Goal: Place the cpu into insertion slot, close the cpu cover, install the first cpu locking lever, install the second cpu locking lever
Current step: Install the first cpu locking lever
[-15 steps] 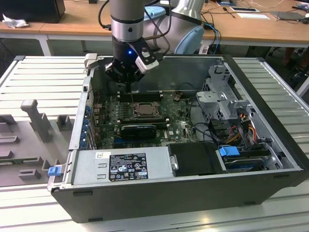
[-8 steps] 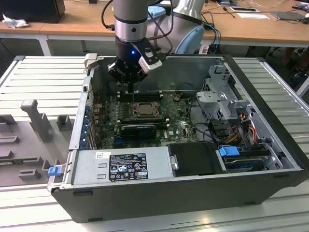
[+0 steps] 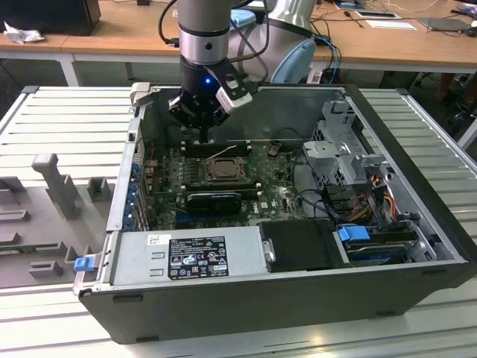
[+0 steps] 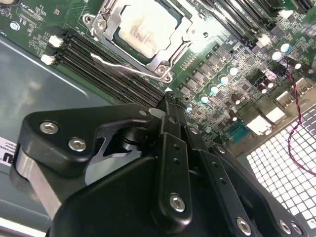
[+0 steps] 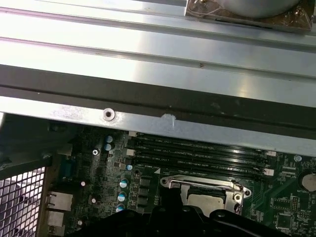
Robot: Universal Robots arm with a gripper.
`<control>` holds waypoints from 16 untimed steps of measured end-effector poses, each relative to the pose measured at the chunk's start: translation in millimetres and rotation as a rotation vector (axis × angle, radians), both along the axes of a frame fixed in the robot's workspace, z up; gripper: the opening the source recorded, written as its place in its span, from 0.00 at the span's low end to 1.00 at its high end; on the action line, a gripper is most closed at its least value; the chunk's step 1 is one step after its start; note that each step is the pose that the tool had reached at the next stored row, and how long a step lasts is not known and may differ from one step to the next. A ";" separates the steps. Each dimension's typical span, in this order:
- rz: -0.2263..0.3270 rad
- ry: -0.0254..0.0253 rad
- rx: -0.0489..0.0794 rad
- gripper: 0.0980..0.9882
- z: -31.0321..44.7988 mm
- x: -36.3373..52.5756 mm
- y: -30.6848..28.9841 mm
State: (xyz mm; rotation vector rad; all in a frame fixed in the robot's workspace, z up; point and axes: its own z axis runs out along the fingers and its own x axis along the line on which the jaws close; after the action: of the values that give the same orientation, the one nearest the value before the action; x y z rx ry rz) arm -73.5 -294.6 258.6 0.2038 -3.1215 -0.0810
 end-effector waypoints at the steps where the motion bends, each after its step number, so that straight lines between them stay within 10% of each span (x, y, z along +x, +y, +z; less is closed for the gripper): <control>1: 0.000 0.0001 0.000 0.01 0.0 0.7 0.0; 16: -0.024 0.0000 0.000 0.01 -0.2 12.5 0.0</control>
State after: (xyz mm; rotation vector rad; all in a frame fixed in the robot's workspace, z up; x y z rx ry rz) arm -61.0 -294.5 258.4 0.1664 -3.1243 -0.0814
